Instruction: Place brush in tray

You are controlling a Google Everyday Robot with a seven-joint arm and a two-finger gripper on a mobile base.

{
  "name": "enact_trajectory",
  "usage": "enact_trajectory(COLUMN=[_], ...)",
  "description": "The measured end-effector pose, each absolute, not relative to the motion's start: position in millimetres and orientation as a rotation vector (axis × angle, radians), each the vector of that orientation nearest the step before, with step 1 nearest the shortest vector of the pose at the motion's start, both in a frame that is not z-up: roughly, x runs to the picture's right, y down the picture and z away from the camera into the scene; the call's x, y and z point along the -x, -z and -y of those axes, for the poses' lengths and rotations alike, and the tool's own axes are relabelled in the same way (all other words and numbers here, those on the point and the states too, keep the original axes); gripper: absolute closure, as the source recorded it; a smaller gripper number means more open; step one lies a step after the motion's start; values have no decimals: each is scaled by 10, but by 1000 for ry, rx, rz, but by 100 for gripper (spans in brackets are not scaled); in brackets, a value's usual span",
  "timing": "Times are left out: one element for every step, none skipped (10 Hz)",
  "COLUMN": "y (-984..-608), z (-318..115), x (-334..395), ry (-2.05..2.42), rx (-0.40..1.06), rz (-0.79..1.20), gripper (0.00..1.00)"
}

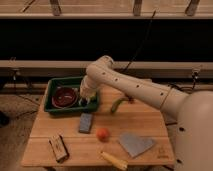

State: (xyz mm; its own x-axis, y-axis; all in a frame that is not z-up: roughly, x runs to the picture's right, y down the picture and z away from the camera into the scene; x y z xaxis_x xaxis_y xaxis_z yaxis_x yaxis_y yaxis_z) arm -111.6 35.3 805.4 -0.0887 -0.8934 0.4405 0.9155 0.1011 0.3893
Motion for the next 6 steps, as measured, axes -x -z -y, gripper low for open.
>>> enact_trajectory(y=[-8052, -8051, -8046, -8040, -8045, -8060], z=[-350, -350, -374, -392, -378, -369], x=[1112, 1119, 1104, 1056, 946, 893], ry=[1507, 1508, 1507, 1505, 1512, 1515], rx=[40, 40, 48, 65, 82, 87], rz=[694, 694, 696, 681, 634, 615], gripper=[20, 20, 21, 25, 36, 40])
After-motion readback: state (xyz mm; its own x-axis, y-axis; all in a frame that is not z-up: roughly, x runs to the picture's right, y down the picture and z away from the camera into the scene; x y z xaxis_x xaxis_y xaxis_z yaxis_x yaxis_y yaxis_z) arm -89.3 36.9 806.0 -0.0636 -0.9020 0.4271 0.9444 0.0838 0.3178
